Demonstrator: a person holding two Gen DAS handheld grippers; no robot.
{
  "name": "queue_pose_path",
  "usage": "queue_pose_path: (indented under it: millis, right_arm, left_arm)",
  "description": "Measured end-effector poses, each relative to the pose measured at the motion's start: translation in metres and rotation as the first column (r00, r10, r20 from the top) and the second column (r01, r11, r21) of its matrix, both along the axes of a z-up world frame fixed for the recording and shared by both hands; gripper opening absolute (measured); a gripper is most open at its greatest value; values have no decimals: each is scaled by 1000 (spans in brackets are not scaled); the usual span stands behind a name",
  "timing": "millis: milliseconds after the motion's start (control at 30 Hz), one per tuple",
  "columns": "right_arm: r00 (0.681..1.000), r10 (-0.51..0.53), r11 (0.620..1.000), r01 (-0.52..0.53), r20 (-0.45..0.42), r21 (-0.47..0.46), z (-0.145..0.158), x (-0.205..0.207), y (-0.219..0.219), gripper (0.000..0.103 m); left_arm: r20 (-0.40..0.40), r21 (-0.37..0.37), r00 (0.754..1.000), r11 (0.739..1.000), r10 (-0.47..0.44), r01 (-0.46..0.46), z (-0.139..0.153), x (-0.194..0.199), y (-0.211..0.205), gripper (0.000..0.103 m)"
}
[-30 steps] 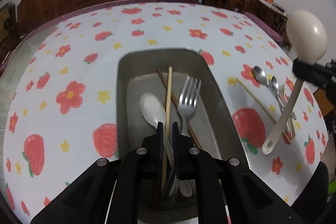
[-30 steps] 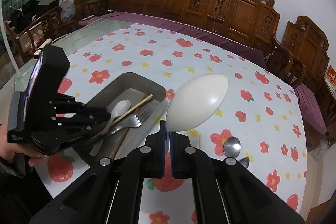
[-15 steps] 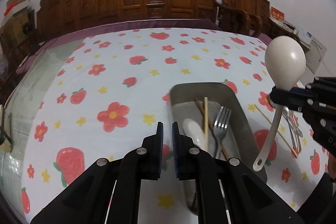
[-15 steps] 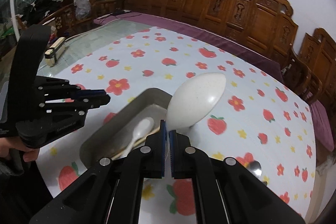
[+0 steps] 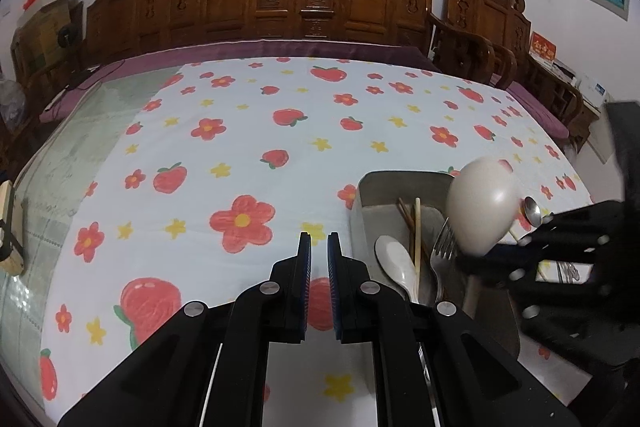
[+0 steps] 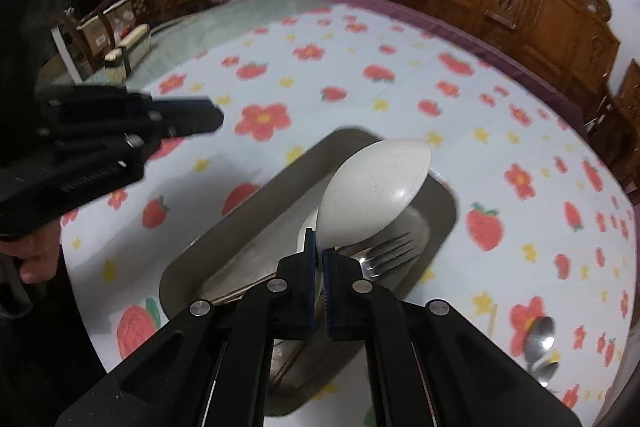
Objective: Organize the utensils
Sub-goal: 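Lower the rice paddle into the steel tray and open the right tool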
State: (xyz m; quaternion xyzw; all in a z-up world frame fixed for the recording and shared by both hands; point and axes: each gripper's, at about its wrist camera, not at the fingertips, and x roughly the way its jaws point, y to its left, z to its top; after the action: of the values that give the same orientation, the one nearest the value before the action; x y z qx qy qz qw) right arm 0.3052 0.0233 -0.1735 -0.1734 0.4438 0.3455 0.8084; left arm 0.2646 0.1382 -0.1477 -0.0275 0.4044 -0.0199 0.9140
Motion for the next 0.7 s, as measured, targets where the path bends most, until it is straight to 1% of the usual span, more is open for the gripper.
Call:
queue_pose_path:
  millis: [133,267,367,400,433,500,533,700]
  right_arm:
    - [999,-3,1000,4,-46,9,-14,6,5,5]
    - [997,-25,999,28,-73,40,-19,9,2,6]
    - [997,-30,998,34,-78,51,-20,8,1,7]
    - [997,-31,998,35,-75,51,-20,7,0,8]
    - [997,-33,998,37,-70,53,-18,6,-1,18]
    - [997,-44,996,48,-67,71,-14,6,-5,32]
    - [997,-51,995,57,-64,84,-11,5,-8,34]
    - [998,-64,991,65,-12,119,9,-10,-32,34]
  left_arm:
    - [0,2,1000,1000,0,0,0,0,0,7]
    - [0,0,1000,1000,3,-3,-1,0,1,7]
    - [0,3,1000,1000,0,0,-1,0,0,7]
    - [2,5,1000,1000,-1,1,-1,0,-1,7]
    - [3,6,1000,1000,-2,2,-1,0,-1,7]
    - [5,7,1000,1000,-6,6,0,0,-3,7]
    - [7,8,1000,1000,-8,8,0,-1,-5,7]
    - [27,2,999,1000,-22,22,7,-6,-14,8]
